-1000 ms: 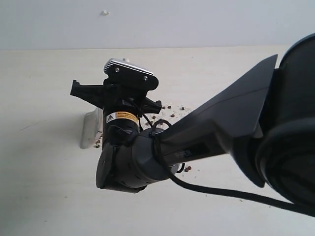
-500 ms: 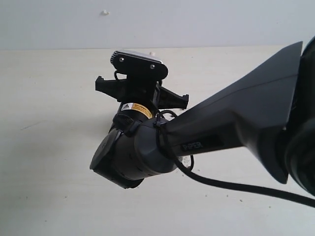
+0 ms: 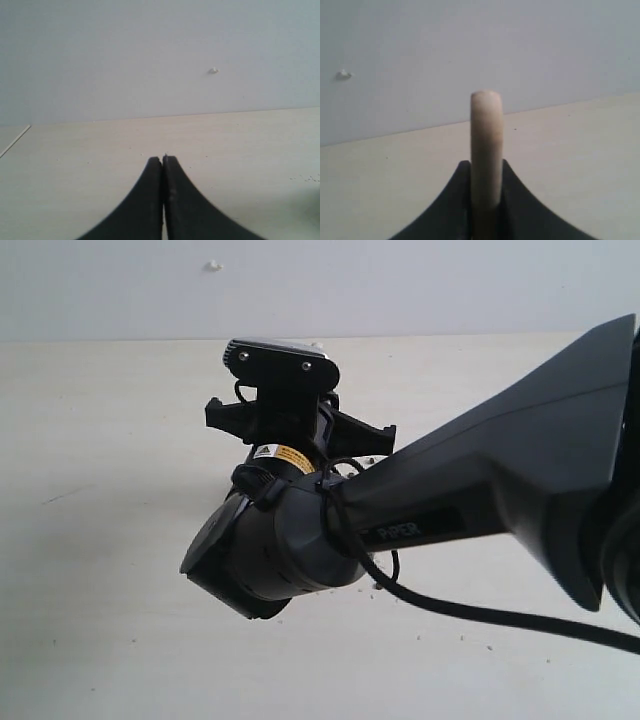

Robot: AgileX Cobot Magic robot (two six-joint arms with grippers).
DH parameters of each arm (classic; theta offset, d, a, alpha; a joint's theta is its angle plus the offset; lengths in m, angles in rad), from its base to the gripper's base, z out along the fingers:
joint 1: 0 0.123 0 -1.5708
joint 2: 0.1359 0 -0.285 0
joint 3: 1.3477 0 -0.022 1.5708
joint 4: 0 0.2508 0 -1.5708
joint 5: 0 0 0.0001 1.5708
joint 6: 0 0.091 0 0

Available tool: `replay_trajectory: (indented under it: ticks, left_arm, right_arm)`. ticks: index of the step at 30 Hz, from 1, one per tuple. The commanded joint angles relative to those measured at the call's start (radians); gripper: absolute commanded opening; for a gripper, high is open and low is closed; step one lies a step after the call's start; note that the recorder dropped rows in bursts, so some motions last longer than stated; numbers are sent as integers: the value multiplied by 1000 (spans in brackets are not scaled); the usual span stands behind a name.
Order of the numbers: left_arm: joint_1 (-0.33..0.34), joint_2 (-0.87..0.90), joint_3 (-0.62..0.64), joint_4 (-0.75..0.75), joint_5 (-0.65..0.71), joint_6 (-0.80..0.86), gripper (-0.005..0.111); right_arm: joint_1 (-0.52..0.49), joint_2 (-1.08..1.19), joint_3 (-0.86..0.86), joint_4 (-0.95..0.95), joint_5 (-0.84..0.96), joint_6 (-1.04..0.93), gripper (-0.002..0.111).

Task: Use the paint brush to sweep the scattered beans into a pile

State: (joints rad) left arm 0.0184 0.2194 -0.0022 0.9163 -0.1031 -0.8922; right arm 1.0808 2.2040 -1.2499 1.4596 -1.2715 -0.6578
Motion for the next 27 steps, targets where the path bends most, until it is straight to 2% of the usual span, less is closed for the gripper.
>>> replay_trajectory:
  ticks: [1, 17, 22, 23, 25, 27]
  left_arm:
    - [2, -4, 2, -3, 4, 0, 0]
    - [2, -4, 2, -3, 2, 0, 0]
    - [2, -4, 2, -3, 4, 0, 0]
    - [2, -4, 2, -3, 4, 0, 0]
    - [2, -4, 2, -3, 4, 0, 0]
    - [2, -4, 2, -3, 4, 0, 0]
  right_arm:
    - [0, 7, 6, 1, 50, 10, 0]
    - [2, -112, 6, -121, 50, 59, 0]
    - [35, -181, 6, -195, 50, 62, 0]
    - [35, -183, 6, -206, 50, 76, 0]
    - [36, -181, 6, -235, 162, 169, 0]
    - [36, -141, 6, -348, 246, 363, 0]
